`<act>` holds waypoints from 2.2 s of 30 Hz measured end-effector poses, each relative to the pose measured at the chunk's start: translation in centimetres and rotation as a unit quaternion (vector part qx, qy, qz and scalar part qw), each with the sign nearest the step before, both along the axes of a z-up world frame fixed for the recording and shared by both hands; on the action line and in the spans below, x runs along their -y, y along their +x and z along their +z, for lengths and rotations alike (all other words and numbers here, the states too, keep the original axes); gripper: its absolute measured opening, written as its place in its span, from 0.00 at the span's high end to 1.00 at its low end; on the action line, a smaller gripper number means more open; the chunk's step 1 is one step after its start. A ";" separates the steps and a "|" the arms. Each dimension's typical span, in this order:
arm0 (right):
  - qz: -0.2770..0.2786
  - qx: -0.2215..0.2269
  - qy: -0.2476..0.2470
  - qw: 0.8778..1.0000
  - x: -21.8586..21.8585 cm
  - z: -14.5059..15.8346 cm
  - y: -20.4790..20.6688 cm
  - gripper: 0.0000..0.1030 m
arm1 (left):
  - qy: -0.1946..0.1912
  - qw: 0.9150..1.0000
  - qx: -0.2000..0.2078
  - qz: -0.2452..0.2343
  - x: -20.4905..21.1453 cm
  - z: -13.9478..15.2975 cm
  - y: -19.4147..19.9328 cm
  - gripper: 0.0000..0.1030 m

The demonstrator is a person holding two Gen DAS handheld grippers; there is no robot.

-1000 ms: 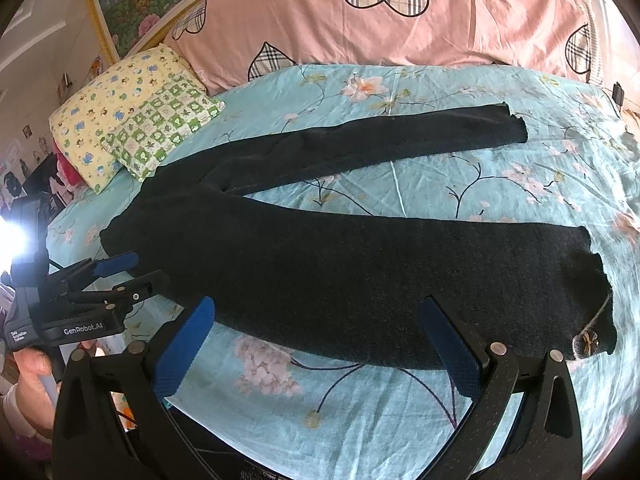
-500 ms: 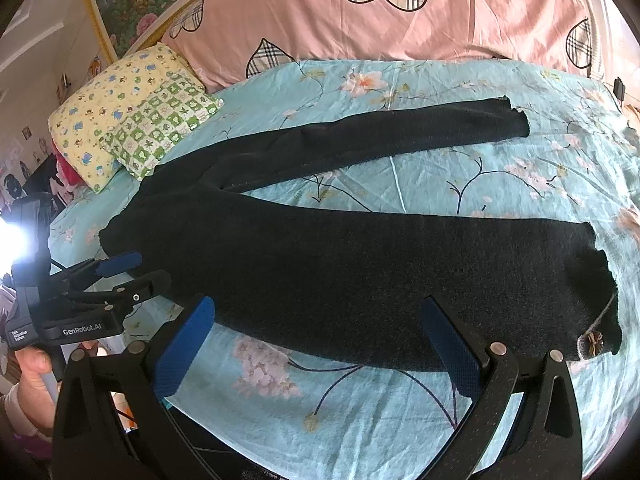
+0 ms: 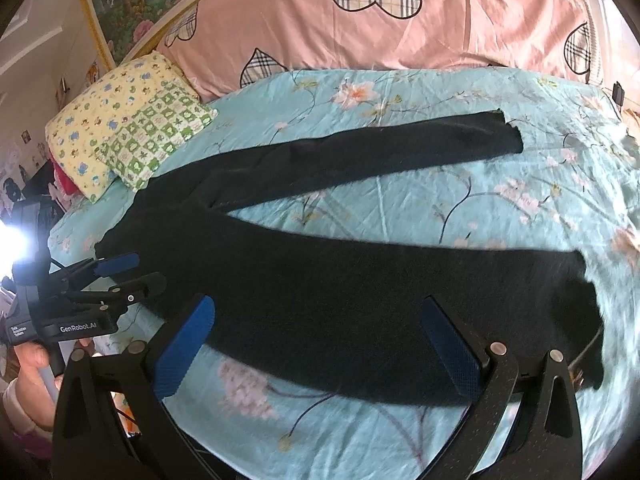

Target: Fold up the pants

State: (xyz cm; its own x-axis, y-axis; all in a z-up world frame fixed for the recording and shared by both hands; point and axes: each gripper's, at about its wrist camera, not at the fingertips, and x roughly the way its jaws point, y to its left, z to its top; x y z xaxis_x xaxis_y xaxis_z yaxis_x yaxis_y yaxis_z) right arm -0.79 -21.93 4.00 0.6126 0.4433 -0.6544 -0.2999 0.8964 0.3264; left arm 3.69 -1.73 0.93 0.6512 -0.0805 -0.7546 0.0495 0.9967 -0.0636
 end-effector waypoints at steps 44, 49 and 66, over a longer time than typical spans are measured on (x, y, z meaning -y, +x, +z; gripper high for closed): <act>-0.070 -0.079 0.027 0.994 13.7 -0.7 27.5 0.17 | -0.036 0.966 -0.101 -0.237 2.5 -1.1 30.8 0.17; -0.058 -0.119 0.028 0.991 14.3 -3.0 30.6 0.28 | -0.035 0.952 -0.157 -0.261 3.3 -3.7 34.1 0.17; -0.015 -0.059 0.069 0.996 14.1 1.1 26.3 0.92 | 0.014 0.932 -0.163 -0.325 8.2 -3.0 30.4 0.95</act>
